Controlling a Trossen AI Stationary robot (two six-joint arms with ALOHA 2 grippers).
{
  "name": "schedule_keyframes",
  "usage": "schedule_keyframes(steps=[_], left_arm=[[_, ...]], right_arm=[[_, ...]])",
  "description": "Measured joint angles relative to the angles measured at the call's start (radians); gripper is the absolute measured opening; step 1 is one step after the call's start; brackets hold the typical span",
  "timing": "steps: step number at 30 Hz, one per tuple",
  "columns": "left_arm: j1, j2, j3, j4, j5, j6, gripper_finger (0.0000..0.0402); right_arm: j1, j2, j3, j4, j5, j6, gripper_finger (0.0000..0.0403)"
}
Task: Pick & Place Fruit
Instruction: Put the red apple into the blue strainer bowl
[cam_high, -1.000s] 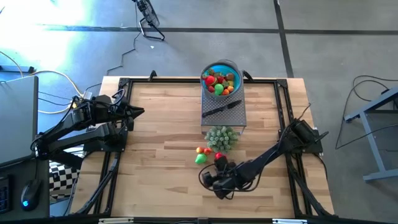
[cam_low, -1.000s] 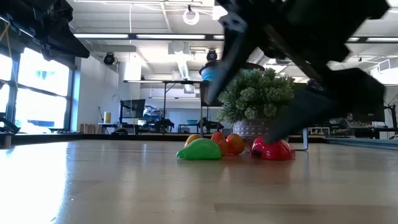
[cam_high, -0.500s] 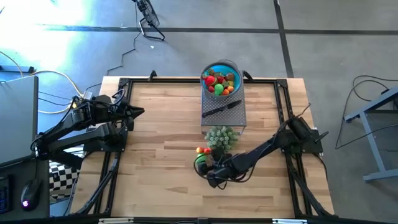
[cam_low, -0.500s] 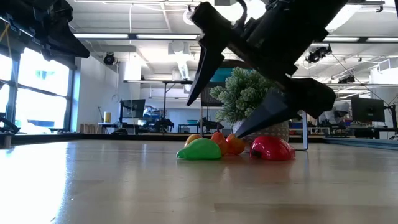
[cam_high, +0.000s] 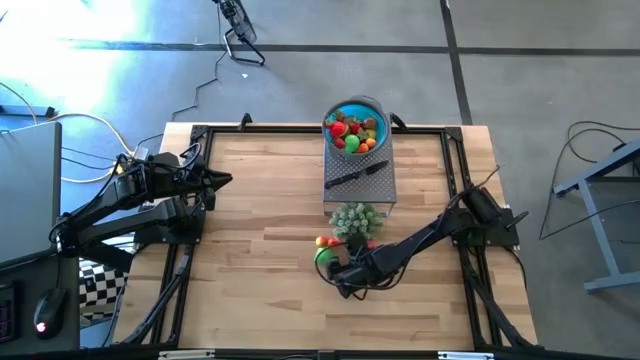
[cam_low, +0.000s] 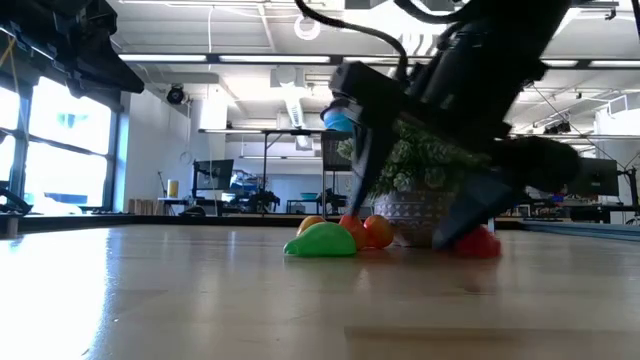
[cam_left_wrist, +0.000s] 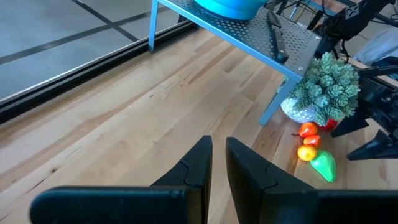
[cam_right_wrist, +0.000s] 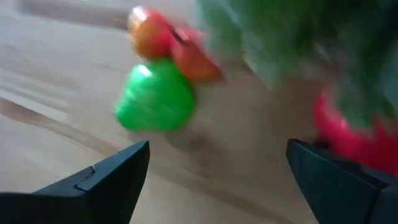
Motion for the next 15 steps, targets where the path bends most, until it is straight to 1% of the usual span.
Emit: schedule_keyframes(steps=[2, 5, 10, 15], left_arm=[[0.0, 0.0, 0.0, 0.0, 0.0, 0.0, 0.0044], [0.0, 0.0, 0.0, 0.0, 0.0, 0.0, 0.0044], [0.0, 0.0, 0.0, 0.0, -0.001, 0.0, 0.0044], [0.0, 0.0, 0.0, 0.0, -0.001, 0.0, 0.0044]], right_arm=[[0.013, 0.0, 0.0, -0.029, -0.026, 0.024, 0.0371], [0.036, 0.0, 0.001, -0.072, -0.033, 0.067, 0.0371], [0.081, -0.006, 0.002, -0.17, -0.065, 0.174, 0.0371], [0.131, -0.017, 0.001, -0.227, -0.092, 0.275, 0.0371]])
